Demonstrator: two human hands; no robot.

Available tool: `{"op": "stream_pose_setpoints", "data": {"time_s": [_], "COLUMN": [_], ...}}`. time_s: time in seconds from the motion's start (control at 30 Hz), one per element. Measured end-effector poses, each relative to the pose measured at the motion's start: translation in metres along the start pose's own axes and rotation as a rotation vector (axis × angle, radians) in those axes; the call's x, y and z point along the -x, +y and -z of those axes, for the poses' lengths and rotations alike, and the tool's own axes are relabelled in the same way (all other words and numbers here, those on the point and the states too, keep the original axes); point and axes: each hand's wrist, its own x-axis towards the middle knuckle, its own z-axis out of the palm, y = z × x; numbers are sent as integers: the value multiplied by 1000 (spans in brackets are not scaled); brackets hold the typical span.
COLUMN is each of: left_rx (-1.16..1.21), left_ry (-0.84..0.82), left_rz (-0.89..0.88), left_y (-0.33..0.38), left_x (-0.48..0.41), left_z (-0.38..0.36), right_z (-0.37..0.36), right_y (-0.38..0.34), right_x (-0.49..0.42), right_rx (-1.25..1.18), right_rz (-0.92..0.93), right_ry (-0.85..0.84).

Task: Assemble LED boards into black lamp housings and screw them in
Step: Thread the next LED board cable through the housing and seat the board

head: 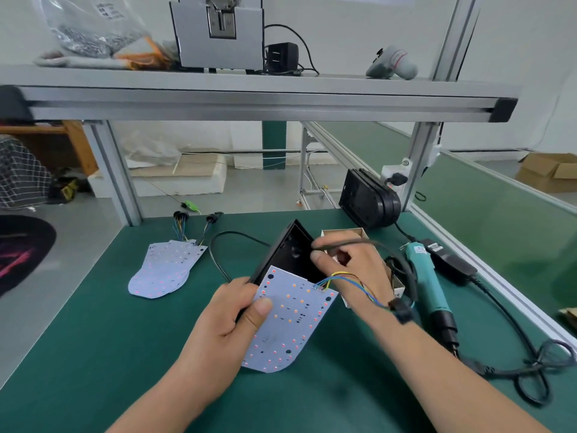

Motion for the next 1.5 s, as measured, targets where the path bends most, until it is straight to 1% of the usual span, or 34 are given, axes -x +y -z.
{"op": "stream_pose_setpoints", "data": {"time_s": [0.03, 0.1, 0.13, 0.17, 0.2, 0.27, 0.3, 0.33, 0.37, 0.43, 0.47, 0.53, 0.6, 0.63, 0.67, 0.7, 0.73, 0.8, 0.87, 0.9, 0.93, 1.0, 1.07, 1.1, 1.2, 1.27, 1.33, 1.4, 1.47, 1.5], "left_rx": [-1, -4, -5, -9, -14, -22, -21, -25, -39, -67, -84, -121, -109, -107, -114, -123, -128, -123, -121, -140, -163, -188, -218, -230, -254, -312, -353, -390, -439, -462], "left_ry": [10, 30, 40, 52, 66, 90, 94, 90, 80, 48, 28, 8, 33, 59, 86, 115, 142, 200, 251, 269, 279, 273, 230, 198, 91, 47, 44, 65, 82, 89], "left_rz": [5, 16, 19, 22, 24, 29, 27, 18, 0, -46, -66, -90, -69, -60, -57, -55, -50, -27, -19, -26, -31, -30, -42, -64, -202, -279, -285, -293, -322, -330], "left_y": [0, 1, 2, 2, 3, 3, 2, 2, 3, 5, 6, 6, 5, 5, 5, 4, 4, 3, 2, 1, 1, 2, 4, 6, 12, 16, 19, 20, 21, 21], "left_x": [0, 0, -1, -1, -1, -1, -1, -1, -1, 1, 3, 5, 5, 4, 4, 3, 2, 1, 0, 0, -1, -2, -2, -2, 2, 4, 4, 4, 5, 5], "left_z": [0, 0, 0, -1, -1, 0, 1, 1, 0, -2, -4, -7, -8, -7, -7, -7, -6, -5, -4, -4, -4, -4, -4, -3, -7, -12, -16, -19, -21, -22], "right_z": [0, 4, 8, 12, 16, 22, 24, 22, 19, 6, 0, -7, 2, 11, 20, 27, 31, 33, 33, 33, 33, 32, 27, 24, 15, 9, 3, 2, 7, 10], "right_y": [-2, -1, 0, 1, 2, 6, 9, 11, 10, 1, -3, -6, -4, -2, 0, 2, 2, 3, 0, 0, -2, -8, -14, -17, -23, -28, -30, -31, -31, -31], "right_x": [-1, -5, -7, -9, -10, -8, -6, -4, -2, 2, 4, 8, 9, 7, 6, 3, -1, -10, -18, -19, -20, -18, -15, -13, -6, -2, -1, -2, -2, -3], "right_rx": [-77, -476, -637, -715, -723, -615, -570, -565, -601, -707, -704, -578, -533, -536, -537, -528, -524, -604, -754, -807, -841, -837, -769, -744, -784, -794, -760, -634, -526, -554], "right_rz": [-45, -163, -194, -205, -194, -112, -82, -77, -103, -190, -214, -201, -158, -123, -95, -92, -131, -318, -532, -594, -616, -561, -476, -465, -530, -570, -587, -568, -550, -572], "right_ry": [41, 103, 137, 171, 210, 293, 314, 299, 241, 65, -30, -201, -353, -406, -423, -411, -372, -262, -173, -169, -189, -213, -203, -207, -301, -355, -300, -218, -216, -224]}}
